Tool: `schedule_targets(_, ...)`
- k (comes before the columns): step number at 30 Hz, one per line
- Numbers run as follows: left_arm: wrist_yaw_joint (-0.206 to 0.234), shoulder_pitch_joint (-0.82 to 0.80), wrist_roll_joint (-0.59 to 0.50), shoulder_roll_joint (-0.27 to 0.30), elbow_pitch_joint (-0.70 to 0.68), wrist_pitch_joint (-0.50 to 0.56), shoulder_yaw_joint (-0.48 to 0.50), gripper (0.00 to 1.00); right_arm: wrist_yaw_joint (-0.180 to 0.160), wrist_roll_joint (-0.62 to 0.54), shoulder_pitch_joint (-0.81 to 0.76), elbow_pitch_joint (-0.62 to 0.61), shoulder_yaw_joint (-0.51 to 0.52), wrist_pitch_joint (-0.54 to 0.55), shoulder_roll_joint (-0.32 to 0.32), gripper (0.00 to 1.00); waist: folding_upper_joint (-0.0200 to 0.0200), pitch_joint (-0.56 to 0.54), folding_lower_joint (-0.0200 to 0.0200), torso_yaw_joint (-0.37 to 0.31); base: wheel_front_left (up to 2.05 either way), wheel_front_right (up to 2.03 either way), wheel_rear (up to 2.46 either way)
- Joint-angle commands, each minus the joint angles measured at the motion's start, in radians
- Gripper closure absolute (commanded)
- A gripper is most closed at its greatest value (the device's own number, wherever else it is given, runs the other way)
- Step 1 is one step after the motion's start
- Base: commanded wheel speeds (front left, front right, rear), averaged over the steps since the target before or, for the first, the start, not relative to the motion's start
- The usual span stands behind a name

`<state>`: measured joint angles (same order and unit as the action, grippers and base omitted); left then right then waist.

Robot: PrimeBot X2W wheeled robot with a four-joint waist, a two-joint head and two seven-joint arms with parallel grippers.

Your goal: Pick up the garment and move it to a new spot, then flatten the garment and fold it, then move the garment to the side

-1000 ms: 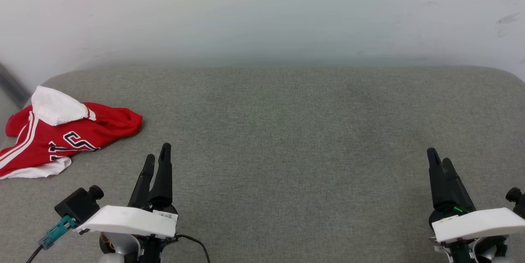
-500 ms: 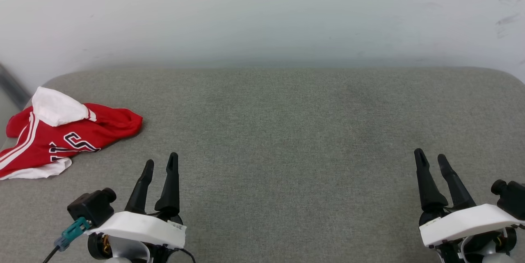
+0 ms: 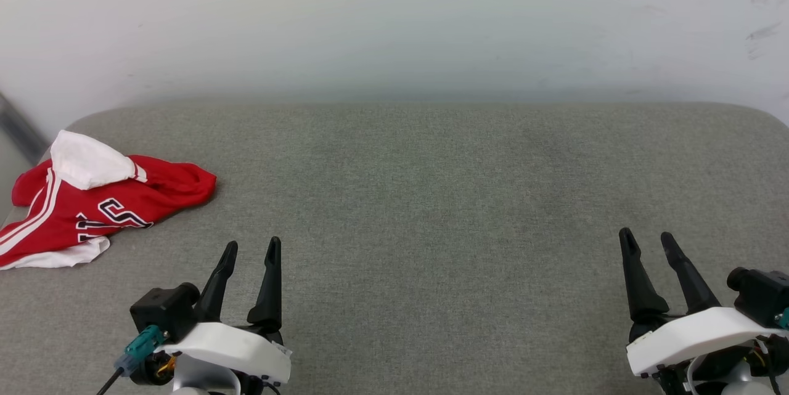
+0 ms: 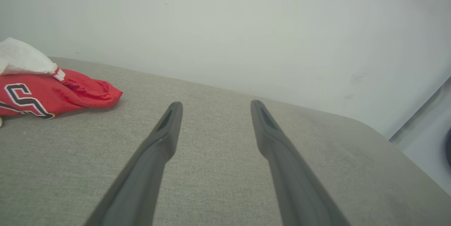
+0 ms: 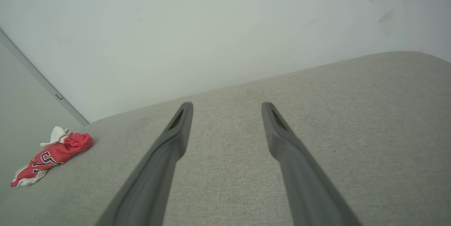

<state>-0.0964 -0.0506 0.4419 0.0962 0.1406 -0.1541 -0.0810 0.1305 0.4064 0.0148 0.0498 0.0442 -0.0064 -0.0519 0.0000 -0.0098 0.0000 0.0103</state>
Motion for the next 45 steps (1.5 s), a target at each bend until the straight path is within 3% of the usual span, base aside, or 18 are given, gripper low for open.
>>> schedule_targets(1,0.005,-0.018,-0.03,0.01,-0.005,-0.01,-0.005,0.0,0.0,-0.029,-0.002,-0.015,0.002,0.001,0.002,0.0,0.0,0.0,0.0,0.0,0.0,0.0,0.0)
schedule_targets(19,0.035,-0.01,-0.171,0.01,0.016,-0.051,-0.032,0.0,0.0,-0.179,-0.02,-0.03,0.004,-0.024,0.002,0.0,0.0,-0.011,0.0,0.006,0.0,0.0,0.0)
schedule_targets(38,0.033,-0.023,-0.289,-0.003,0.053,-0.095,-0.036,0.0,0.0,-0.303,-0.02,-0.026,0.017,-0.065,0.003,0.0,0.0,-0.015,0.0,0.013,0.0,0.0,0.0)
schedule_targets(45,0.031,-0.035,-0.317,-0.01,0.067,-0.107,-0.039,0.0,0.0,-0.342,-0.031,-0.03,0.015,-0.073,0.003,0.0,0.0,-0.015,0.0,0.046,0.0,0.0,0.0)
